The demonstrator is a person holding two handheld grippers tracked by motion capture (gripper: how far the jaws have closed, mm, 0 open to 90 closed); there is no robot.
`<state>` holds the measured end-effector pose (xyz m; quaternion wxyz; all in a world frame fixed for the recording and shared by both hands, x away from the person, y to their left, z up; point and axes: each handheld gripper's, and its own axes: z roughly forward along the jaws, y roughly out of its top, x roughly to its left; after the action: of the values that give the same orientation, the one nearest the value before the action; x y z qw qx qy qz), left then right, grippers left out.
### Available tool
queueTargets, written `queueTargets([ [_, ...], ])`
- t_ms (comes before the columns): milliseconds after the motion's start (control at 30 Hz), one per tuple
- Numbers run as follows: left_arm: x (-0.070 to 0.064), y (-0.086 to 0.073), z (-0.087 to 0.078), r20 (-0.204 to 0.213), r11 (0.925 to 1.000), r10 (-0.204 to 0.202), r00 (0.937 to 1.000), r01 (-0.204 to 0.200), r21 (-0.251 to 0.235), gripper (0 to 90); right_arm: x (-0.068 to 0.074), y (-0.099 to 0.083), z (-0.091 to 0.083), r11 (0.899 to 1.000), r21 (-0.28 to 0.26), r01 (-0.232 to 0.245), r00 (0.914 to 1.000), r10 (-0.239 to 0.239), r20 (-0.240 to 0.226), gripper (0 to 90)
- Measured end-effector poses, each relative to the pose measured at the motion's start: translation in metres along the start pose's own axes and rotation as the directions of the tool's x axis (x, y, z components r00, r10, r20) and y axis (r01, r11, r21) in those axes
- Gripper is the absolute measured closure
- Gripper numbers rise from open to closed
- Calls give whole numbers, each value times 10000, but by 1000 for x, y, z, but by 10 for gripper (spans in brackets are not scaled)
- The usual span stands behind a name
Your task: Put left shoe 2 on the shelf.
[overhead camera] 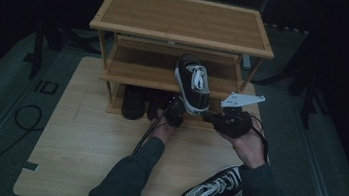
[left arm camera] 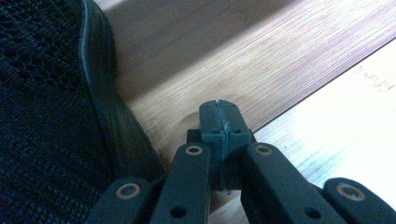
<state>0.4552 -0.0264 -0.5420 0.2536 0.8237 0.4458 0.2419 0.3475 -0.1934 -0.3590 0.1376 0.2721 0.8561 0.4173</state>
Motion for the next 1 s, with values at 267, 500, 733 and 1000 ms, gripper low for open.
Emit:
queueTargets([
  [267, -1, 0, 1, 54, 9998, -130, 9999, 130, -159, 900, 6, 8, 12, 10000, -26, 92, 9996, -93, -256, 900],
  [500, -1, 0, 1, 32, 9998, -112, 9999, 112, -137, 900, 7, 19, 30, 10000, 12, 22, 9996, -22, -272, 900],
  [733, -2, -1, 1, 34, 9996, -149, 9999, 150, -244, 900, 4, 24, 40, 9999, 56, -90, 9999, 89, 76, 900],
  [1000, 0, 0, 0, -31, 9999, 77, 10000, -77, -87, 900, -5, 26, 45, 9996, -5, -270, 9996, 270, 28, 900],
])
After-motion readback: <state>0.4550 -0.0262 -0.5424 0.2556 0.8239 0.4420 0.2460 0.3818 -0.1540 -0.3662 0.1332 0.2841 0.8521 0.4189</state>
